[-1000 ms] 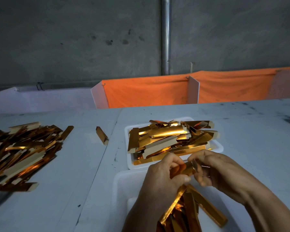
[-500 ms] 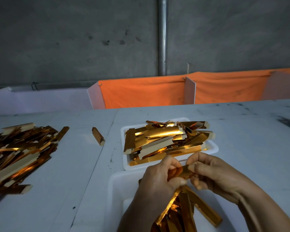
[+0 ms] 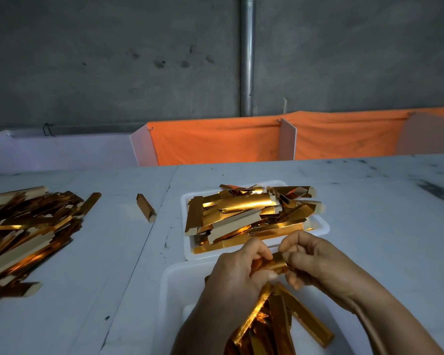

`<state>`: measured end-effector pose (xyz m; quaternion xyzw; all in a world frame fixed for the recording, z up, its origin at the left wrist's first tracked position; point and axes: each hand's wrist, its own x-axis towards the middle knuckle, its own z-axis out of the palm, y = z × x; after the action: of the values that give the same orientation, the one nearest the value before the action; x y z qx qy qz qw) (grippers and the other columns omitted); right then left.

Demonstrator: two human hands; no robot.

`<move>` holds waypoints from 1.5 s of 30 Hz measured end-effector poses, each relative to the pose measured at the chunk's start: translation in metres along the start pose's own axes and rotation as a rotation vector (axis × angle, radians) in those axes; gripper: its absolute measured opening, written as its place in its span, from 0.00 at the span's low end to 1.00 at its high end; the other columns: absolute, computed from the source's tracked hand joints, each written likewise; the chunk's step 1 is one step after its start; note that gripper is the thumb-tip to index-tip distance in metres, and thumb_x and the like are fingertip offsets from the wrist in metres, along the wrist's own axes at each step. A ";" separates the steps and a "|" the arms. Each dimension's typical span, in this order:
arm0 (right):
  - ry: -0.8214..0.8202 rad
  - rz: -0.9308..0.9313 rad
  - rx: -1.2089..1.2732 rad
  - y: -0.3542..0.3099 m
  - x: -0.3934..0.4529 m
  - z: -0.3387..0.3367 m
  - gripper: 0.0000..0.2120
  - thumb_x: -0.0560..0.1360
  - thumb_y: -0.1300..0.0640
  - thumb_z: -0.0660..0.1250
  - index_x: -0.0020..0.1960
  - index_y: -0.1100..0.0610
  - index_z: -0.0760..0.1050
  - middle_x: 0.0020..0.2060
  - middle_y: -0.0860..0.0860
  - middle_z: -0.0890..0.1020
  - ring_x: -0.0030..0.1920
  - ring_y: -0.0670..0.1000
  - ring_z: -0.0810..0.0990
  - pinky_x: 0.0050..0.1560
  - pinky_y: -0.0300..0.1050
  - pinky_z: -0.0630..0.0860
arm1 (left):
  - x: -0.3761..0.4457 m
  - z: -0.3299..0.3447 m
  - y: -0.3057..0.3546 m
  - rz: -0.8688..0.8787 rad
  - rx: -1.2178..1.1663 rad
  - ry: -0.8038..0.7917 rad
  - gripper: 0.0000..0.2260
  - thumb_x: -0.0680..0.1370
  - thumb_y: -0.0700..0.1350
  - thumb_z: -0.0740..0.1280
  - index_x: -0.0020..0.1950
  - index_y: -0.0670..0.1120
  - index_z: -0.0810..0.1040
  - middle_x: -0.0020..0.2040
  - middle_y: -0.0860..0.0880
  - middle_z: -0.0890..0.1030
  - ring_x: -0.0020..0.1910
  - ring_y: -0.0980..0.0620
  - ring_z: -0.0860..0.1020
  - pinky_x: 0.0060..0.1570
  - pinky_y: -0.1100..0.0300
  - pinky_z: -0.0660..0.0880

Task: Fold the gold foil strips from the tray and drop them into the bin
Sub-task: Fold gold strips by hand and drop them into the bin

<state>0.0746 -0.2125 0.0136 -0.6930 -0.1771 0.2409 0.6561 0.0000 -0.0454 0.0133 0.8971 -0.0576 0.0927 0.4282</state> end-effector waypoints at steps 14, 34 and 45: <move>-0.170 -0.030 0.382 -0.002 -0.003 -0.006 0.06 0.73 0.64 0.64 0.46 0.63 0.79 0.30 0.56 0.71 0.25 0.50 0.74 0.25 0.39 0.75 | 0.000 -0.005 -0.001 -0.028 -0.207 -0.036 0.10 0.75 0.50 0.68 0.50 0.66 0.73 0.49 0.65 0.79 0.51 0.66 0.75 0.51 0.64 0.73; -0.227 0.158 0.498 0.001 -0.003 -0.005 0.17 0.68 0.52 0.77 0.48 0.62 0.78 0.27 0.57 0.71 0.26 0.52 0.77 0.26 0.42 0.77 | -0.001 -0.004 0.004 -0.042 -0.281 -0.063 0.07 0.77 0.46 0.68 0.50 0.59 0.74 0.49 0.61 0.81 0.51 0.61 0.79 0.52 0.60 0.77; -0.276 0.218 0.406 -0.002 -0.003 -0.006 0.34 0.61 0.51 0.82 0.62 0.61 0.77 0.45 0.66 0.81 0.40 0.57 0.85 0.39 0.47 0.83 | 0.001 0.000 0.003 0.025 -0.045 -0.004 0.12 0.74 0.50 0.68 0.51 0.65 0.69 0.59 0.78 0.58 0.72 0.59 0.55 0.69 0.55 0.57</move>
<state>0.0758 -0.2190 0.0156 -0.5228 -0.1373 0.4330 0.7213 0.0003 -0.0468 0.0158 0.8866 -0.0719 0.0950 0.4470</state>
